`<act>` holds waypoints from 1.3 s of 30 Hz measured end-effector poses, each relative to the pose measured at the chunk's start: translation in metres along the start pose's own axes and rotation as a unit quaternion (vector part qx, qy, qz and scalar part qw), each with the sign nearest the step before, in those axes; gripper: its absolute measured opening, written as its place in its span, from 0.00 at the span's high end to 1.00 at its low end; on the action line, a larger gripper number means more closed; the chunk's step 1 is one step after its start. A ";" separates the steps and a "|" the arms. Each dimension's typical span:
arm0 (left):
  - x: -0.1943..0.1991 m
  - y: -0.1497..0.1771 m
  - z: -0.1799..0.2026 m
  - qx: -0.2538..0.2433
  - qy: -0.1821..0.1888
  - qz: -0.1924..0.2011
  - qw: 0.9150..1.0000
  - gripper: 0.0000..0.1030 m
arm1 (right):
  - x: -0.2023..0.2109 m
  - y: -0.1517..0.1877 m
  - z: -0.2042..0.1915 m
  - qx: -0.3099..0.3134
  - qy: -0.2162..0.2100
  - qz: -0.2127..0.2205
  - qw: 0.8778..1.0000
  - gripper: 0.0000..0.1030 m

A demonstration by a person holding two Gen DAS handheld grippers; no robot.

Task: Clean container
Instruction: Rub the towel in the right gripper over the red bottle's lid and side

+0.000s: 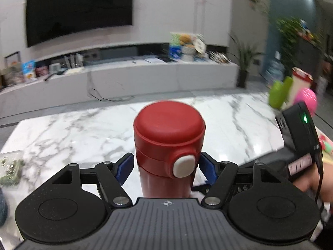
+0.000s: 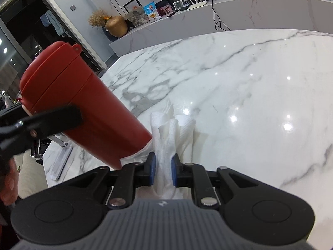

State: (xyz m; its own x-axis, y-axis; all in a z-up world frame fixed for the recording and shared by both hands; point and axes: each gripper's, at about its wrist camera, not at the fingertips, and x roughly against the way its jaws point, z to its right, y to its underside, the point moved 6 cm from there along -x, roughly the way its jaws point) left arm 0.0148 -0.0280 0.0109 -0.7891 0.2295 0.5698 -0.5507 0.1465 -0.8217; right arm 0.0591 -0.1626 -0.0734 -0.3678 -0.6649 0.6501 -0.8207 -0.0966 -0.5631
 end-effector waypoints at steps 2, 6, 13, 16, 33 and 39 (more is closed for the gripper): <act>0.002 -0.003 0.002 0.011 -0.017 0.012 1.000 0.33 | -0.001 0.000 -0.001 0.000 0.001 0.000 1.000 0.83; -0.005 -0.006 0.001 0.018 -0.032 0.021 0.999 0.31 | 0.000 0.001 -0.004 0.003 0.004 0.000 1.000 0.83; -0.009 -0.011 0.003 -0.017 -0.007 0.030 0.999 0.39 | 0.007 -0.005 -0.002 0.002 0.008 0.022 1.000 0.83; -0.012 -0.014 -0.001 -0.039 0.022 0.028 0.999 0.40 | 0.015 -0.012 0.003 -0.006 0.009 0.037 0.999 0.83; -0.024 -0.018 0.032 -0.108 0.130 0.023 0.985 0.39 | 0.106 -0.051 0.012 -0.023 -0.070 0.186 0.980 0.83; -0.025 -0.016 0.029 -0.111 0.138 0.016 0.984 0.39 | 0.101 -0.047 0.005 0.012 -0.092 0.162 0.982 0.82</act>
State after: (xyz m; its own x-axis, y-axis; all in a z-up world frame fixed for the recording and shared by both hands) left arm 0.0356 -0.0640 0.0106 -0.6843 0.4846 0.5449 -0.4307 0.3344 -0.8382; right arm 0.0625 -0.2291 0.0165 -0.5205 -0.7864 0.3326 -0.6626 0.1264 -0.7382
